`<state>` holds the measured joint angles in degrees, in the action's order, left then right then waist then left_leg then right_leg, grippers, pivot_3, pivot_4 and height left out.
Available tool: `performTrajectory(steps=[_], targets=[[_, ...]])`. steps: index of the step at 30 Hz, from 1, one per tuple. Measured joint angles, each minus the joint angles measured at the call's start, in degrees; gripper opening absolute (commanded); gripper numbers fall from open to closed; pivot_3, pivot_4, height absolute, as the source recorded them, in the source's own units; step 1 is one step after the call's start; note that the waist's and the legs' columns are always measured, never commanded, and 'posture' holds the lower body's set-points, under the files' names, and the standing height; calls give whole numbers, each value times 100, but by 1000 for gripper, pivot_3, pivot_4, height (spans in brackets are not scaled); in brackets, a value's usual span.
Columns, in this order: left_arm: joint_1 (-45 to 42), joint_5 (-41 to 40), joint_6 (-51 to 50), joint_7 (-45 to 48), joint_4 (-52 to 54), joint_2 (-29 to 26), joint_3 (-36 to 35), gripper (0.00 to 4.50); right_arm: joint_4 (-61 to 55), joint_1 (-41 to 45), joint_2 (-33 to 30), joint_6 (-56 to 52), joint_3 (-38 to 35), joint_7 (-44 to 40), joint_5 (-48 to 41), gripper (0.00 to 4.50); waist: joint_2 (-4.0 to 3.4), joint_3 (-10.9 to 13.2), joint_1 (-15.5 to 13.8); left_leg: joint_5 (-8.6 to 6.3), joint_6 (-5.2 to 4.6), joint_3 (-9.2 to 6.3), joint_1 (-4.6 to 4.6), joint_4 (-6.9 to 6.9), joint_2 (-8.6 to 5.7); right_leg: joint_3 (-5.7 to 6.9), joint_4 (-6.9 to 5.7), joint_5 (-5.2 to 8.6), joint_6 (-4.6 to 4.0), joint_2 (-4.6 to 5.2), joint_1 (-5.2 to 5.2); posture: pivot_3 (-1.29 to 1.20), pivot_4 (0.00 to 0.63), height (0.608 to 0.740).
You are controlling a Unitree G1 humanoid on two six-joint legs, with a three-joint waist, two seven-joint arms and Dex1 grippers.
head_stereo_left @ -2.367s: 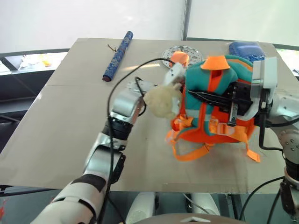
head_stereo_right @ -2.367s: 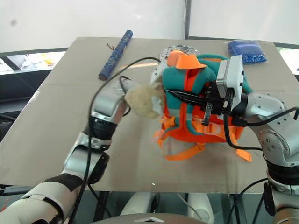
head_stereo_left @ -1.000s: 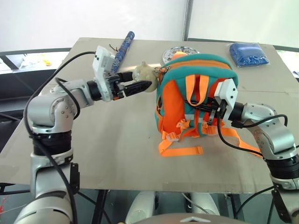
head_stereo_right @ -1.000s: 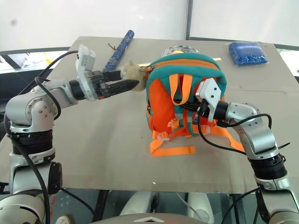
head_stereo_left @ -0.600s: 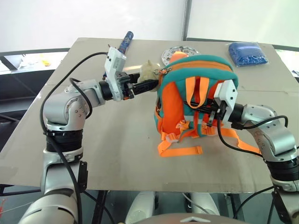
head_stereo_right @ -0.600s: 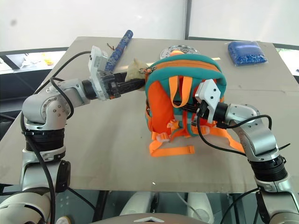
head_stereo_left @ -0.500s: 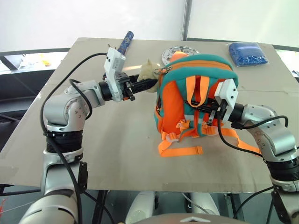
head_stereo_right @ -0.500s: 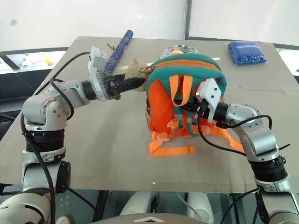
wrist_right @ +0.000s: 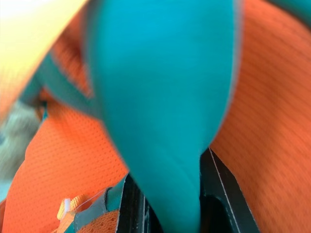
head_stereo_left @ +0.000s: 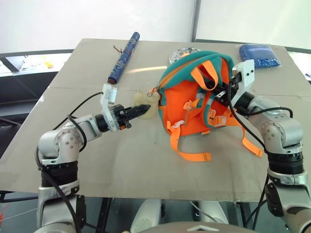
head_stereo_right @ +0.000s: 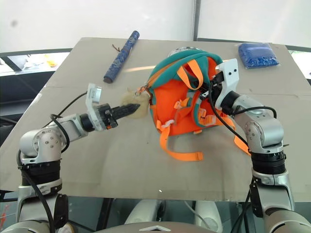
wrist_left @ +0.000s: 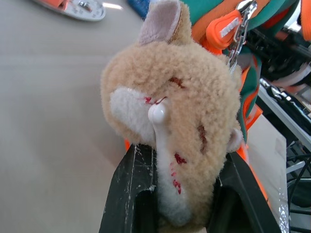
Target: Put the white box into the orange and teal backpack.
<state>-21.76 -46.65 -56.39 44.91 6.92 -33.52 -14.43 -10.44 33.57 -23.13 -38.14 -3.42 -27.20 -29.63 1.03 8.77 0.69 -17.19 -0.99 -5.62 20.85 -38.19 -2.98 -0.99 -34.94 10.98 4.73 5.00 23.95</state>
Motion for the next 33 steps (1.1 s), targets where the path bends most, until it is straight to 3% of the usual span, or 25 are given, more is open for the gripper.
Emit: performTrajectory(steps=[6,16,28,33], targets=[[721,301,468,-344,-28,282,317,394,52,11,59,-72,-45,284,-130,0,-2,-2,2,0,0,0,-2,0,3,0,-2,0,0,-1,0,0,150,733],[224,105,698,-759,-1263,490,-203,386,236,151,60,-110,-152,533,-365,0,-1,-3,9,0,-1,1,-1,0,-5,2,0,-1,-1,-1,0,0,150,733],[733,376,835,-583,-706,153,648,385,388,196,73,-56,-212,831,-633,0,-23,-21,-16,-1,-3,0,-10,8,-1,-1,4,-1,-2,3,-8,0,150,733],[349,375,1035,-926,-1091,506,482,385,429,310,118,-20,-402,914,-935,0,-23,-19,-47,0,-3,-8,1,-2,-12,6,1,-2,-2,2,-5,0,150,733]])
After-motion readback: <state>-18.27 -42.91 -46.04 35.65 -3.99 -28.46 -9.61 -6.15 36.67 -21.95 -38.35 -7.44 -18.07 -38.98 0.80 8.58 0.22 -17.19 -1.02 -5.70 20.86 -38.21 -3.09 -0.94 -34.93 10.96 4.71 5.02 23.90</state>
